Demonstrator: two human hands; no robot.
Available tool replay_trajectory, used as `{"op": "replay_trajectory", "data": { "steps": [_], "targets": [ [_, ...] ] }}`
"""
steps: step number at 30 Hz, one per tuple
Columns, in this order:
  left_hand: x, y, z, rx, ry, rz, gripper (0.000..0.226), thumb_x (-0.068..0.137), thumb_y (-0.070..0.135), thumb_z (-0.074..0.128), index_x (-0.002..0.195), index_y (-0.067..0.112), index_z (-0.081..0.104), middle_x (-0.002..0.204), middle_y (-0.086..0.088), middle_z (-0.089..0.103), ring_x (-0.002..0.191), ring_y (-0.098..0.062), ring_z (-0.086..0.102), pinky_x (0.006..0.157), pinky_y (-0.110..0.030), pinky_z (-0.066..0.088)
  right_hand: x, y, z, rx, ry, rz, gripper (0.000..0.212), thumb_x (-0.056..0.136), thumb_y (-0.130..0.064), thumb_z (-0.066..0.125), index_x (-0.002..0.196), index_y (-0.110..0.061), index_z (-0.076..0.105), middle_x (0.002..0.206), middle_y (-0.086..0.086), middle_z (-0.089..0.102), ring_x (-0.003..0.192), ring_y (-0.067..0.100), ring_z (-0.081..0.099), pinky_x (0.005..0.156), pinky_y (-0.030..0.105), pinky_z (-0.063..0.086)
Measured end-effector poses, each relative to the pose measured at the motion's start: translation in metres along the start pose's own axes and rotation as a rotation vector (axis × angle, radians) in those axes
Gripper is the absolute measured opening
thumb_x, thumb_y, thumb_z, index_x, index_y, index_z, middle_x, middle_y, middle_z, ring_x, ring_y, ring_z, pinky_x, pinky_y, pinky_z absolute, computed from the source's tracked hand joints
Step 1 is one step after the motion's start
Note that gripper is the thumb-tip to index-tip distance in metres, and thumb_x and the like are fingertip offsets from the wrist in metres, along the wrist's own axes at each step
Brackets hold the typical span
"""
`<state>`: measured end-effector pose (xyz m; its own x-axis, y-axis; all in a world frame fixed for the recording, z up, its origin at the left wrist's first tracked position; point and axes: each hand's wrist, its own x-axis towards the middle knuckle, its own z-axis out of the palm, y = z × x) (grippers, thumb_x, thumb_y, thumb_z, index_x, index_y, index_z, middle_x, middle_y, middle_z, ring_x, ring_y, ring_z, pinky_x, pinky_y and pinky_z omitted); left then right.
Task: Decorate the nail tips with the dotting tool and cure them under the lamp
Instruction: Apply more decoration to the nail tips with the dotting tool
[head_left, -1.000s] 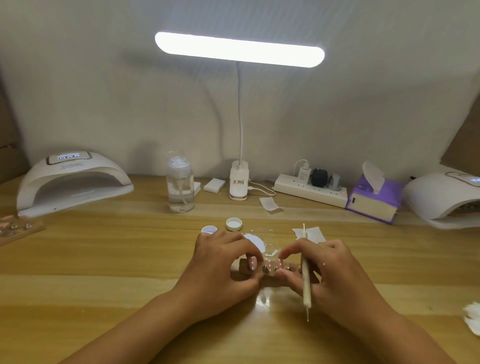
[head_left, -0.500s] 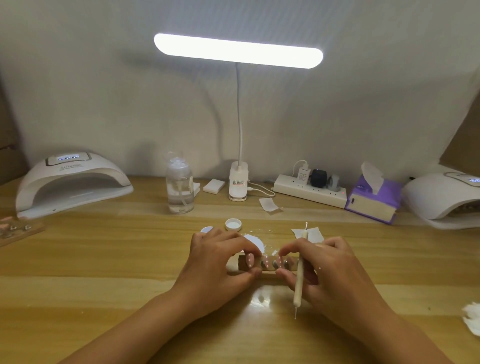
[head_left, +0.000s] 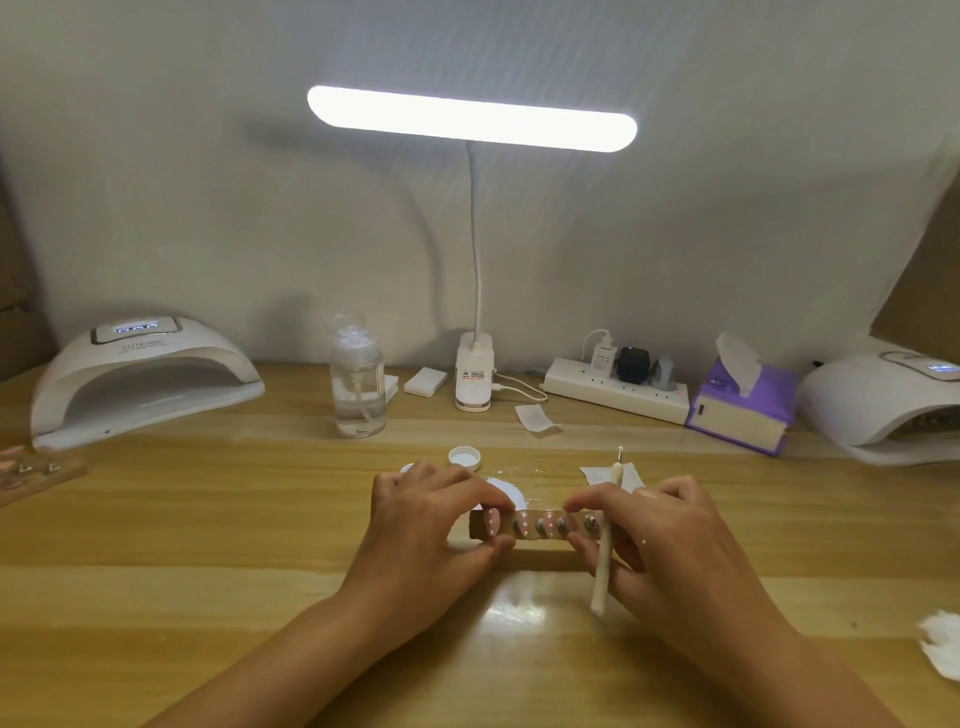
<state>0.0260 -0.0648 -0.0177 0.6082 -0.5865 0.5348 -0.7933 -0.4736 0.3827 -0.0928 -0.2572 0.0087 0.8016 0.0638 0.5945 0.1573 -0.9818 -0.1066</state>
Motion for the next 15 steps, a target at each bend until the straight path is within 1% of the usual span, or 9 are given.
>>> {"op": "replay_trajectory", "data": {
  "steps": [5,9,15],
  "targets": [
    [-0.0002,0.0008,0.0001,-0.011,0.010,-0.001,0.015,0.081,0.042,0.073,0.094,0.043,0.066,0.090,0.026,0.059,0.098,0.005,0.045,0.093,-0.019,0.019,0.0017,-0.0014,-0.0002,0.012,0.016,-0.011,0.027,0.073,-0.030,0.086,0.096,-0.031,0.071,0.061,-0.026,0.038,0.053,-0.001,0.041,0.065,0.033,0.050],
    [-0.0005,0.0003,0.0008,0.002,0.024,-0.007,0.016,0.080,0.041,0.073,0.094,0.042,0.065,0.087,0.026,0.059,0.096,0.003,0.045,0.092,-0.019,0.021,0.0022,-0.0037,-0.0018,0.005,0.022,-0.018,0.029,0.071,-0.029,0.088,0.094,-0.029,0.071,0.063,-0.027,0.036,0.052,0.001,0.045,0.063,0.034,0.050],
    [-0.0001,-0.0009,0.0010,-0.011,0.060,-0.052,0.018,0.077,0.043,0.076,0.092,0.043,0.065,0.087,0.029,0.058,0.094,0.004,0.047,0.089,-0.021,0.023,0.0004,-0.0017,0.0009,0.015,0.050,0.003,0.027,0.073,-0.030,0.087,0.094,-0.028,0.070,0.060,-0.023,0.038,0.052,0.003,0.045,0.067,0.033,0.048]
  ]
}}
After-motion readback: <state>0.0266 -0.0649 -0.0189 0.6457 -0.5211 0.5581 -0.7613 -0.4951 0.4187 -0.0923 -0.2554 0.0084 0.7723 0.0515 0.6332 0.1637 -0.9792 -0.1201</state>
